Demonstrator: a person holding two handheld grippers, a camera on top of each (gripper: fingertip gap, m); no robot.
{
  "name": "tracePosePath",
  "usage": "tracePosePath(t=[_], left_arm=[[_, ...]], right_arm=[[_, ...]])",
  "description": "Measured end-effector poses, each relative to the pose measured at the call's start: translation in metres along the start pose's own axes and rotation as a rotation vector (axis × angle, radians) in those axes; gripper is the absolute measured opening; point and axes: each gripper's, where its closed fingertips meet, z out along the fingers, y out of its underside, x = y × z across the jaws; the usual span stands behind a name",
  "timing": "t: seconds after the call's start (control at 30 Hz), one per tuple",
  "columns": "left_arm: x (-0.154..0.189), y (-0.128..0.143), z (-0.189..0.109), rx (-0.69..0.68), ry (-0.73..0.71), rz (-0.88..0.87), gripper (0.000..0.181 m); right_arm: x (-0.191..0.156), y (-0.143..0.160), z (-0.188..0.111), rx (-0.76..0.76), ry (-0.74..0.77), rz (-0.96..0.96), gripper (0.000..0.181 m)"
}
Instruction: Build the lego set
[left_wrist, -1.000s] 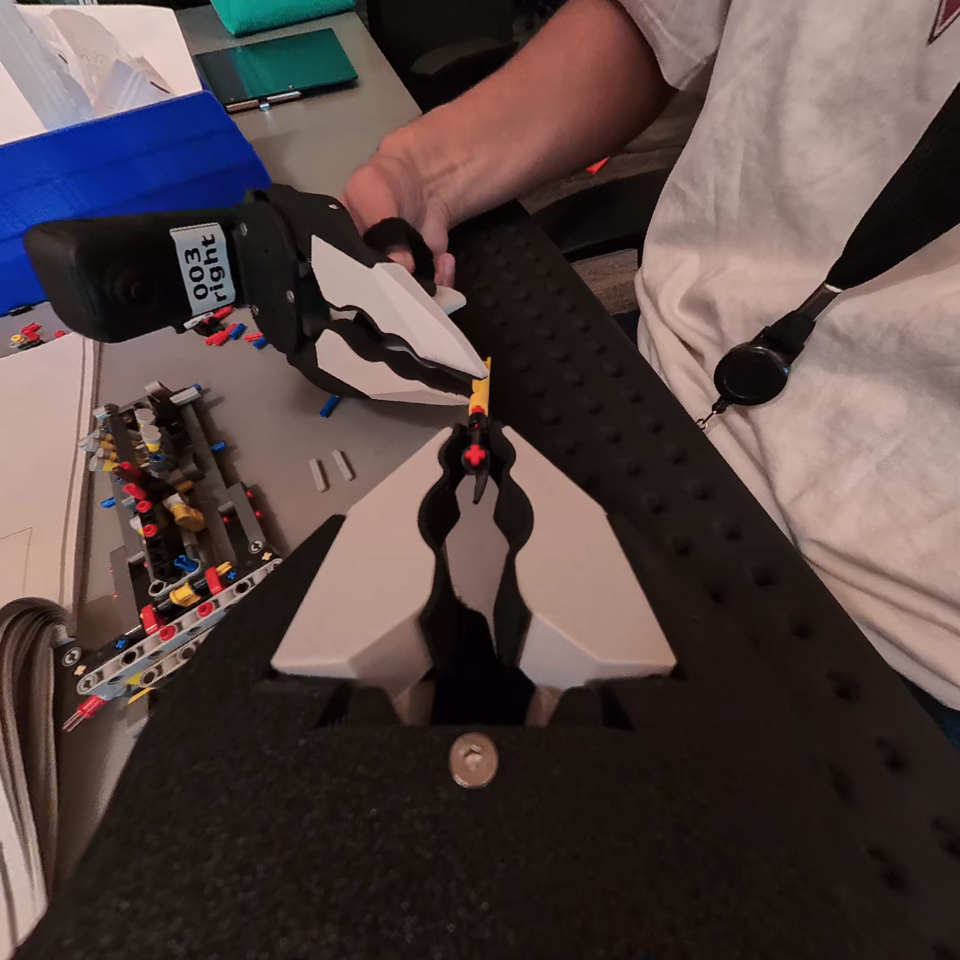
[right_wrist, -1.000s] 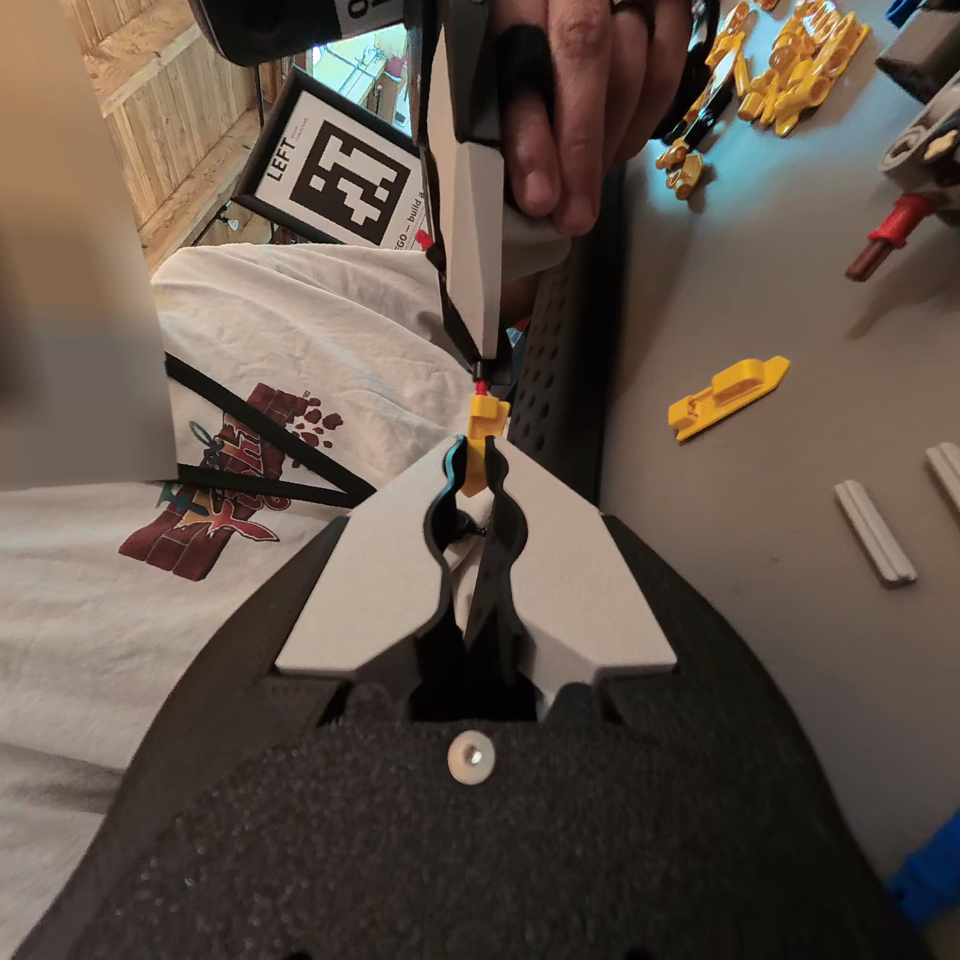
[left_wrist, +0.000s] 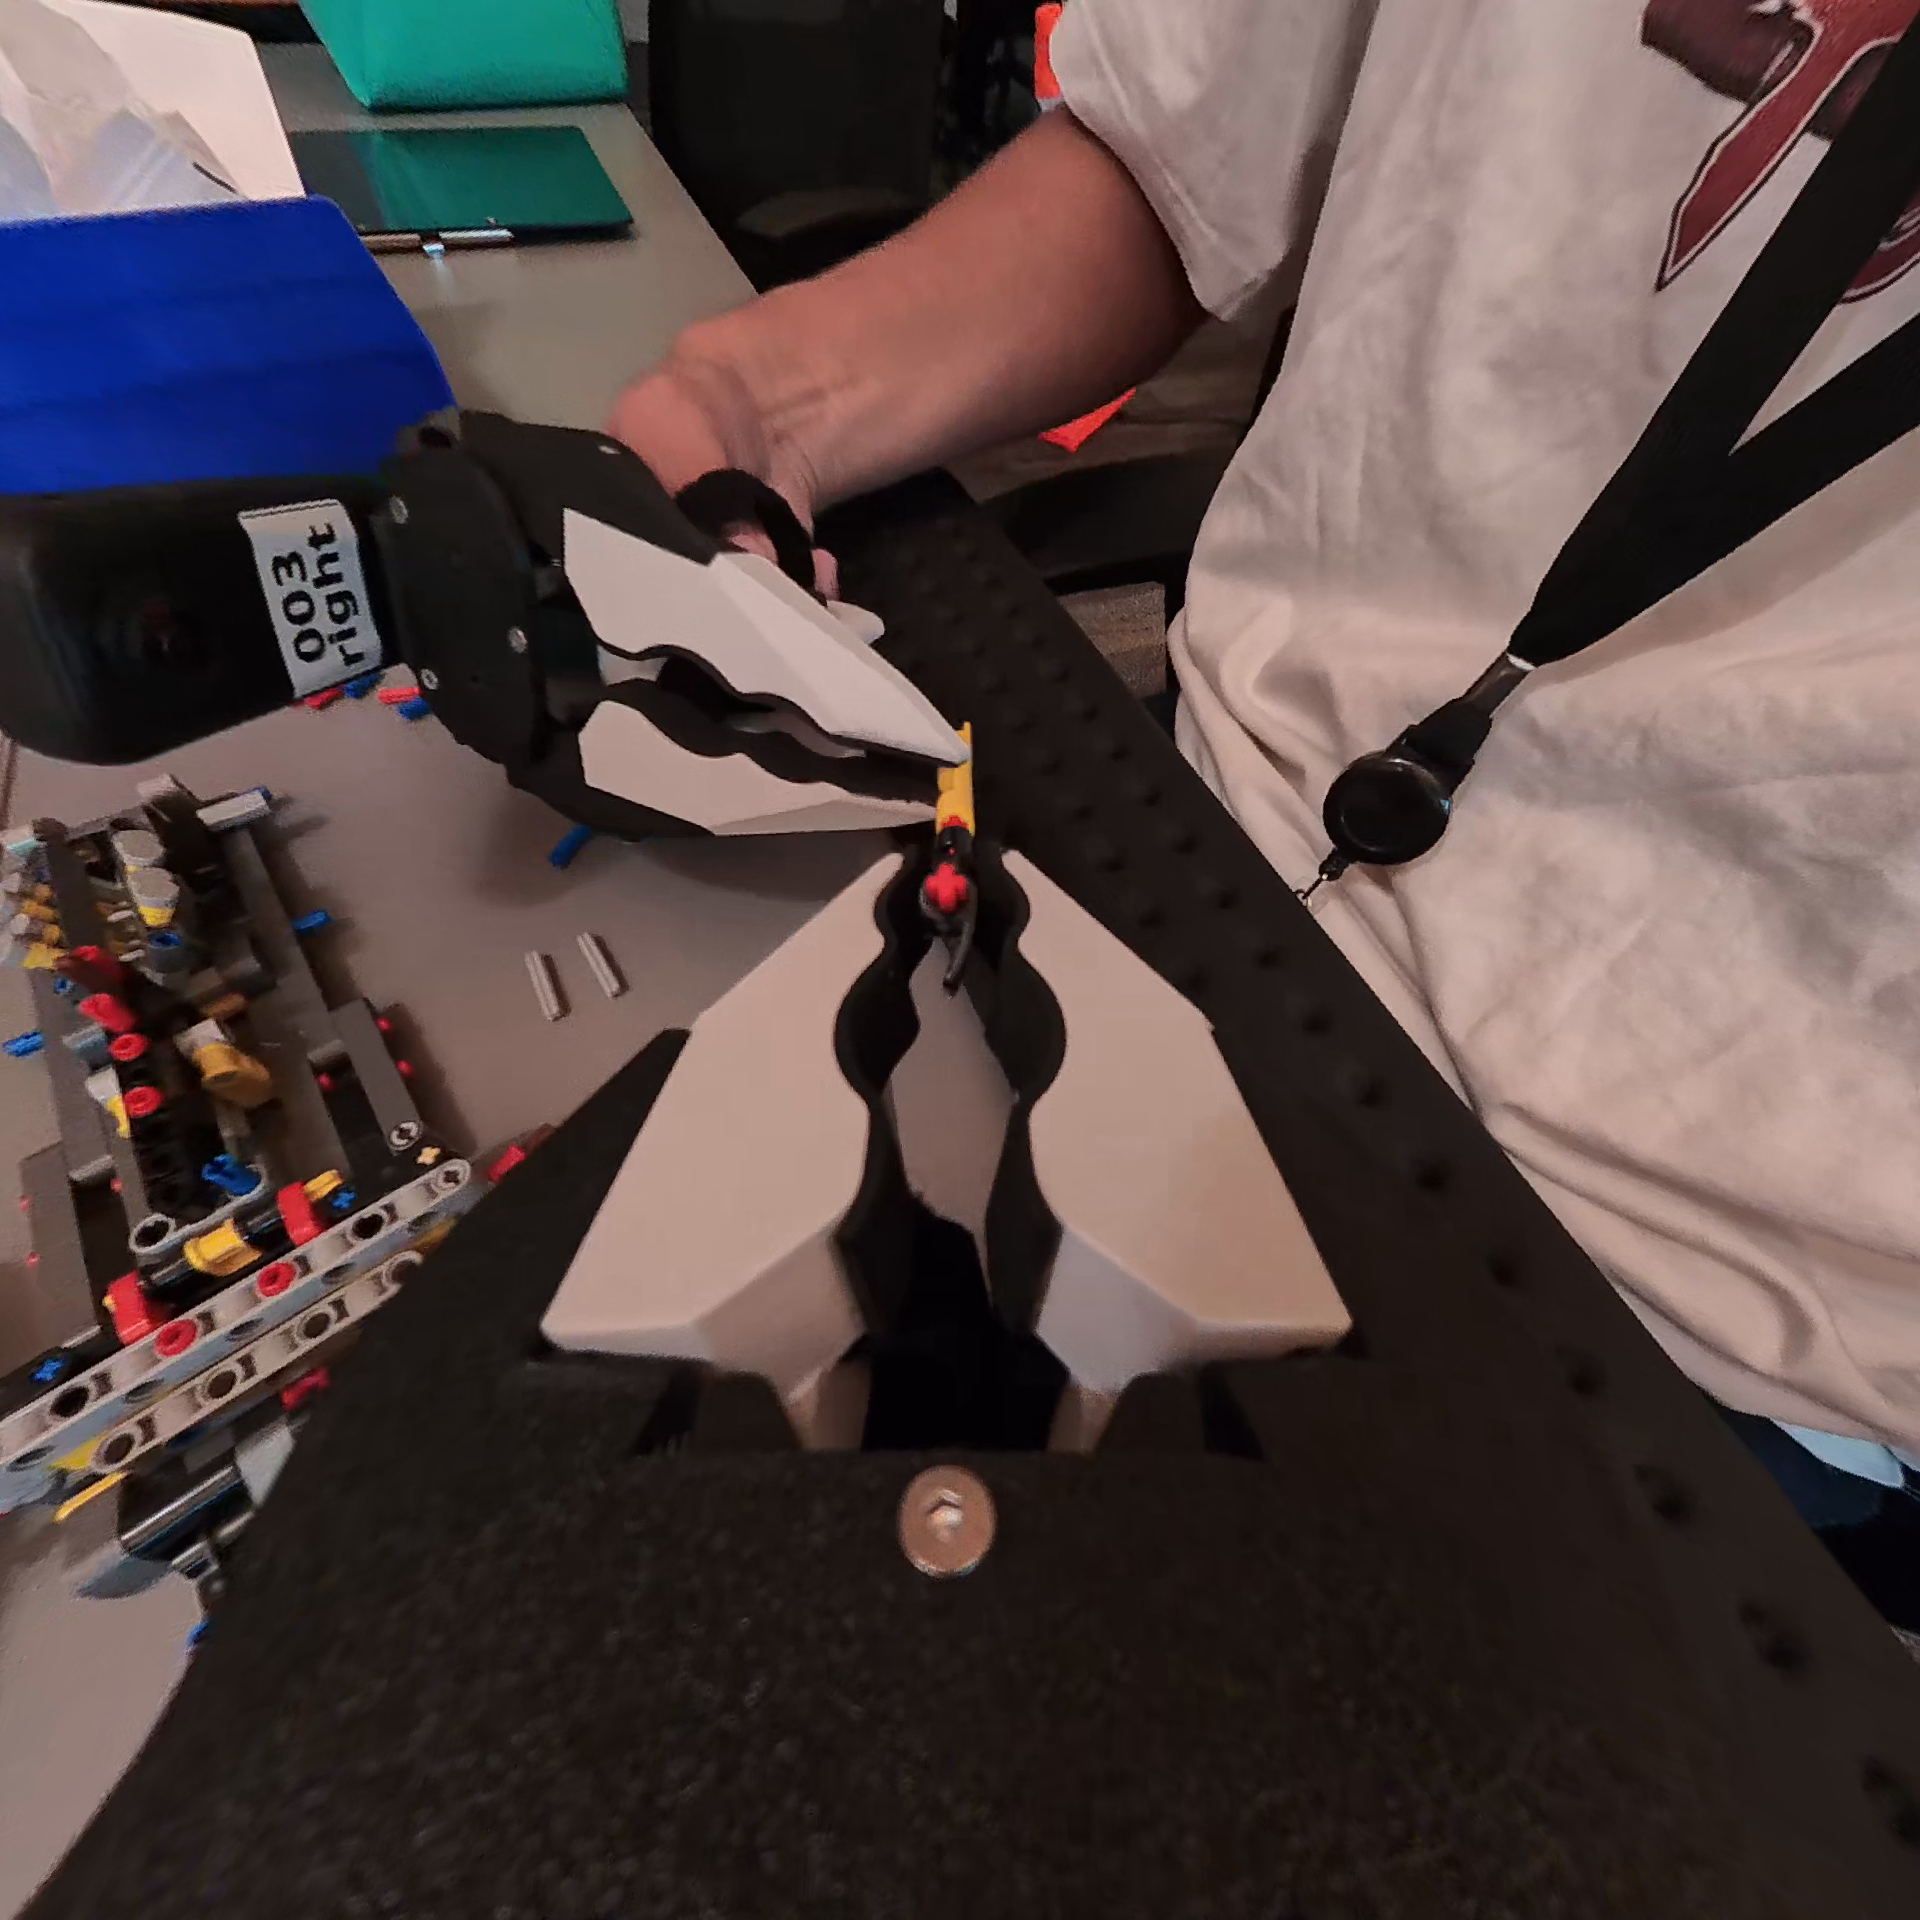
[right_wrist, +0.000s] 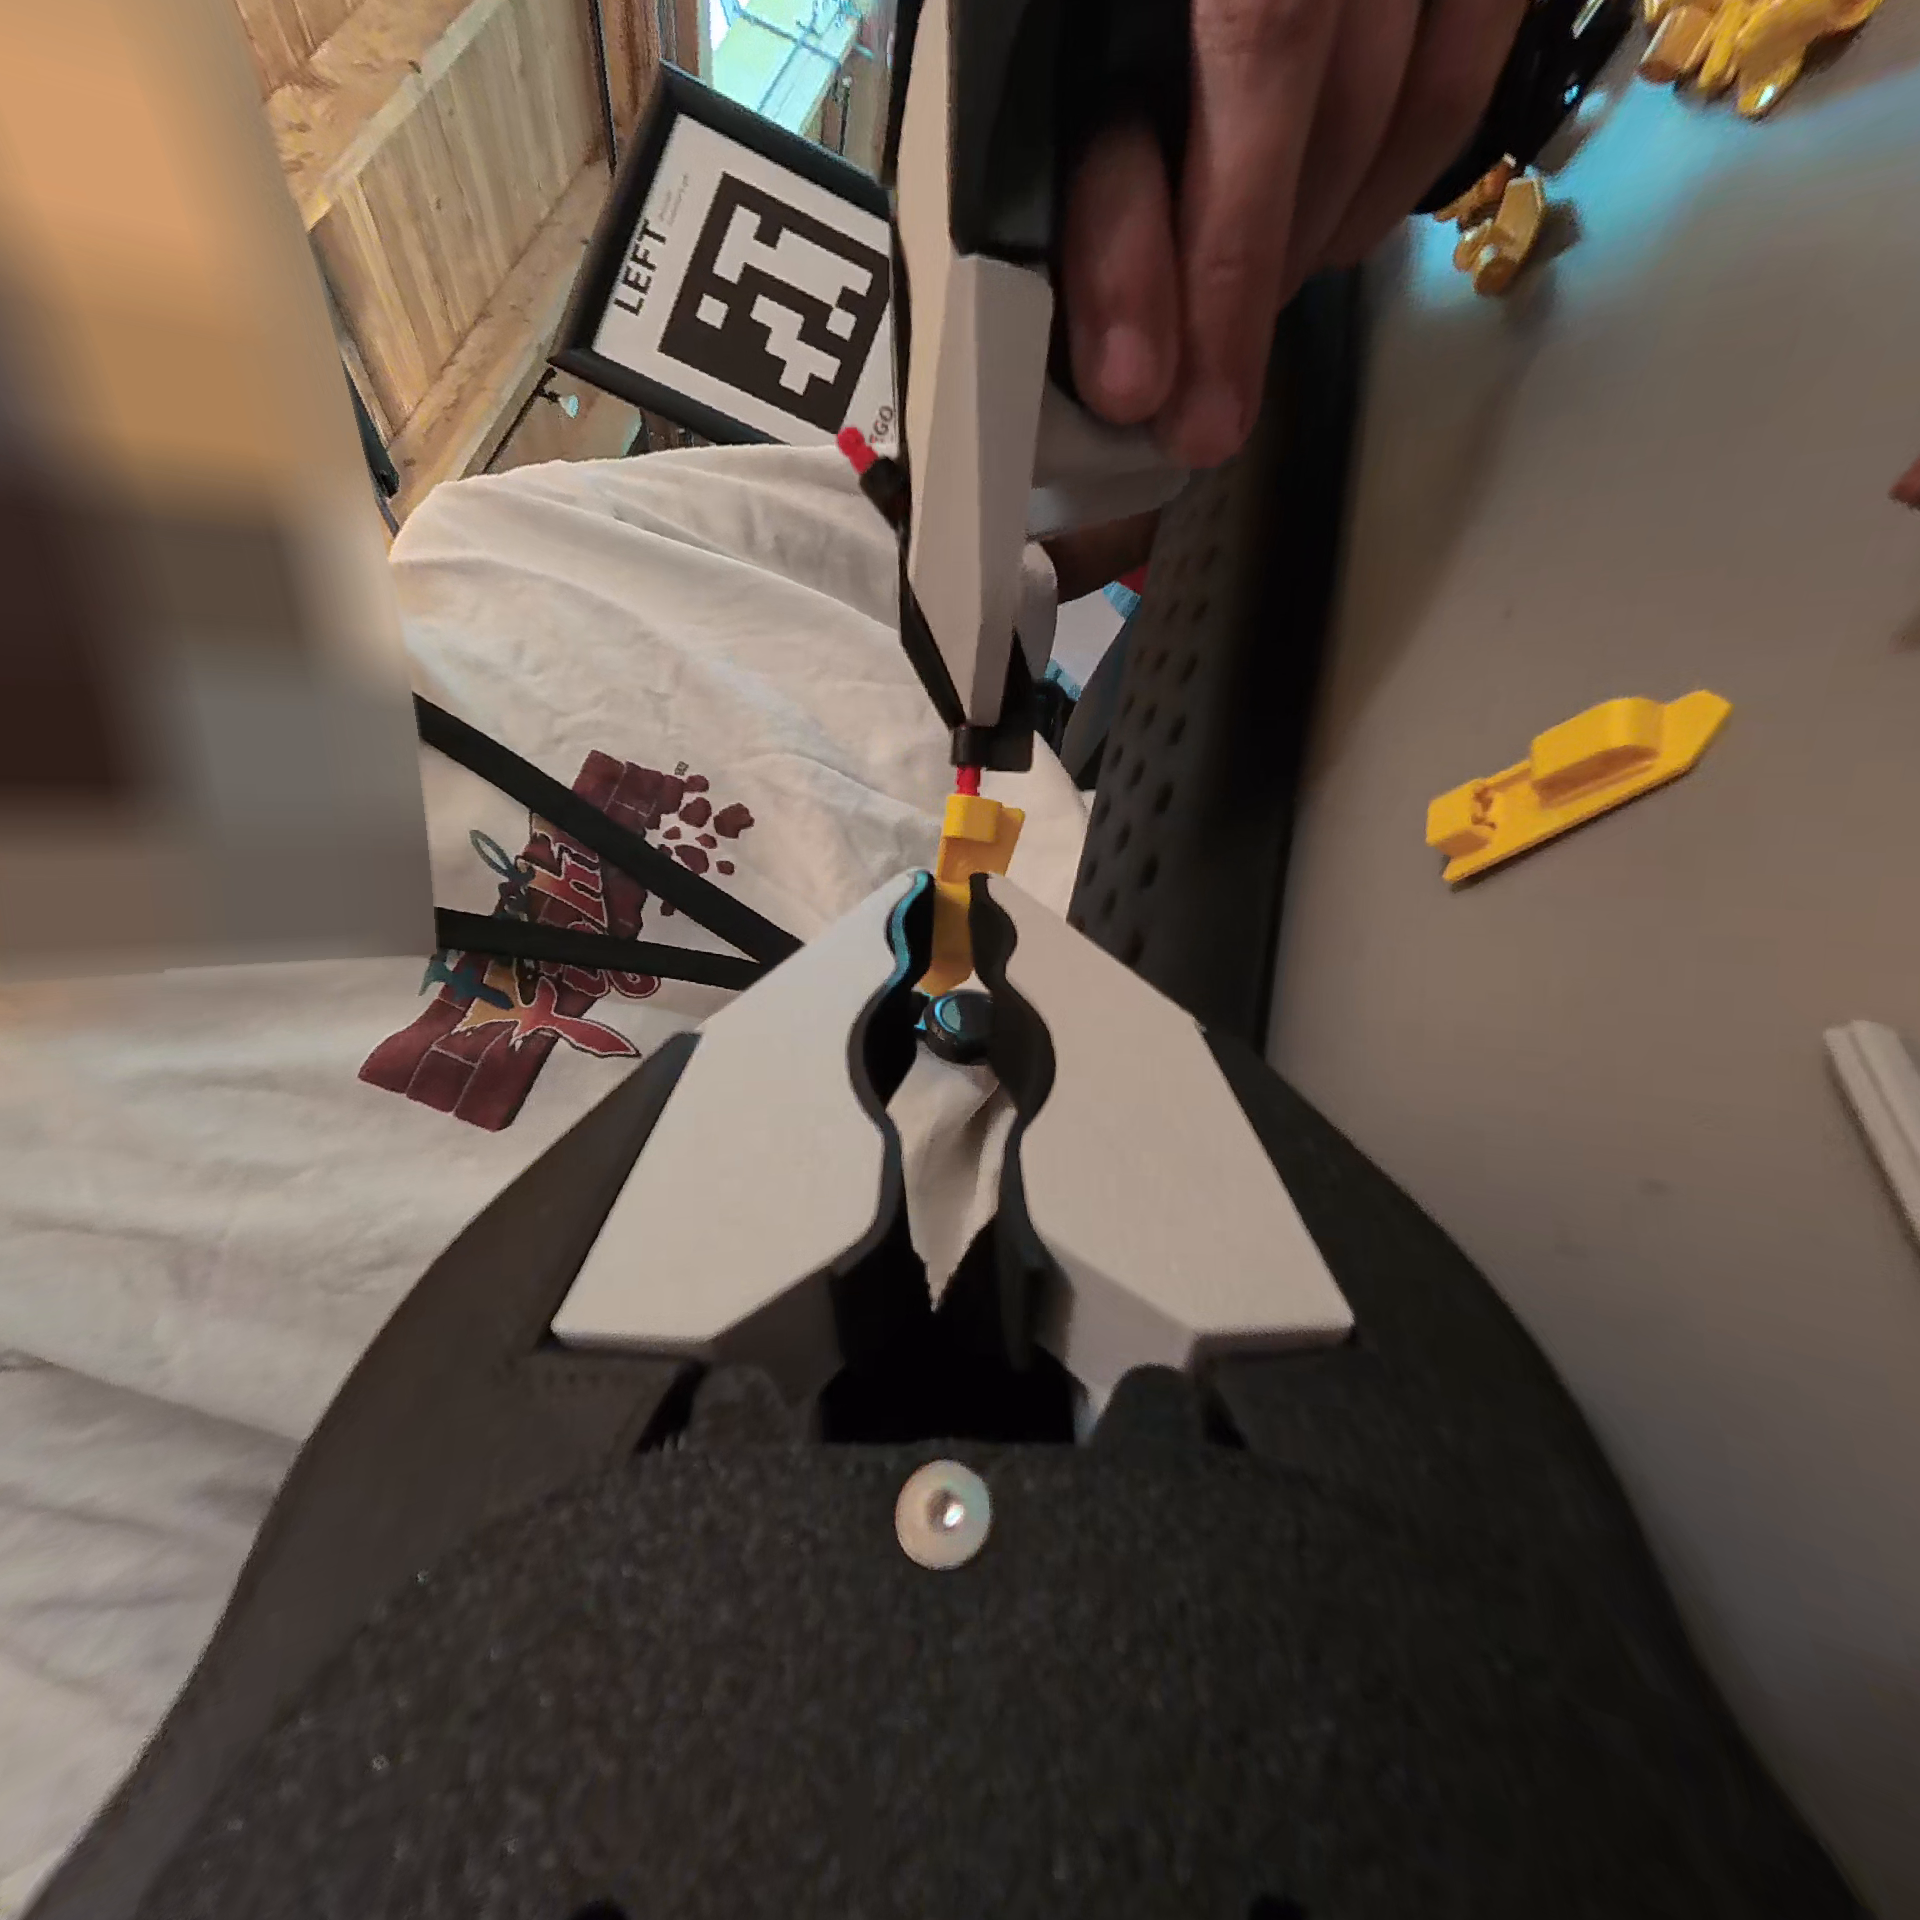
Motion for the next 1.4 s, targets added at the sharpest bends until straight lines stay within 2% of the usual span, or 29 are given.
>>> tracePosePath(t=[0.53,0.63,0.83,0.93,1.03,1.17,1.3,1.4], left_arm=[[-0.002,0.002,0.0,-0.003,0.001,-0.022,0.006],[-0.01,0.003,-0.003,0.005,-0.027,-0.043,0.007],[-0.026,0.01,-0.008,-0.003,-0.07,-0.157,0.007],[-0.038,0.016,-0.011,-0.01,-0.094,-0.282,0.007],[-0.048,0.014,-0.015,0.031,-0.119,-0.347,0.007],[-0.055,0.003,-0.023,0.123,-0.126,-0.401,0.007],[-0.057,-0.002,-0.023,0.155,-0.133,-0.402,0.007],[-0.06,-0.004,-0.023,0.176,-0.144,-0.418,0.007]], right_arm=[[0.004,-0.001,-0.001,0.012,0.028,-0.009,0.005],[0.004,-0.009,-0.007,0.071,0.049,-0.062,0.005],[0.016,-0.022,-0.021,0.16,0.226,-0.21,0.009],[0.016,-0.031,-0.029,0.205,0.299,-0.282,0.019],[0.022,-0.041,-0.034,0.231,0.45,-0.412,0.022],[0.024,-0.057,-0.036,0.293,0.592,-0.552,0.018],[0.014,-0.066,-0.036,0.349,0.618,-0.617,0.006],[0.013,-0.067,-0.039,0.369,0.631,-0.606,0.006]])
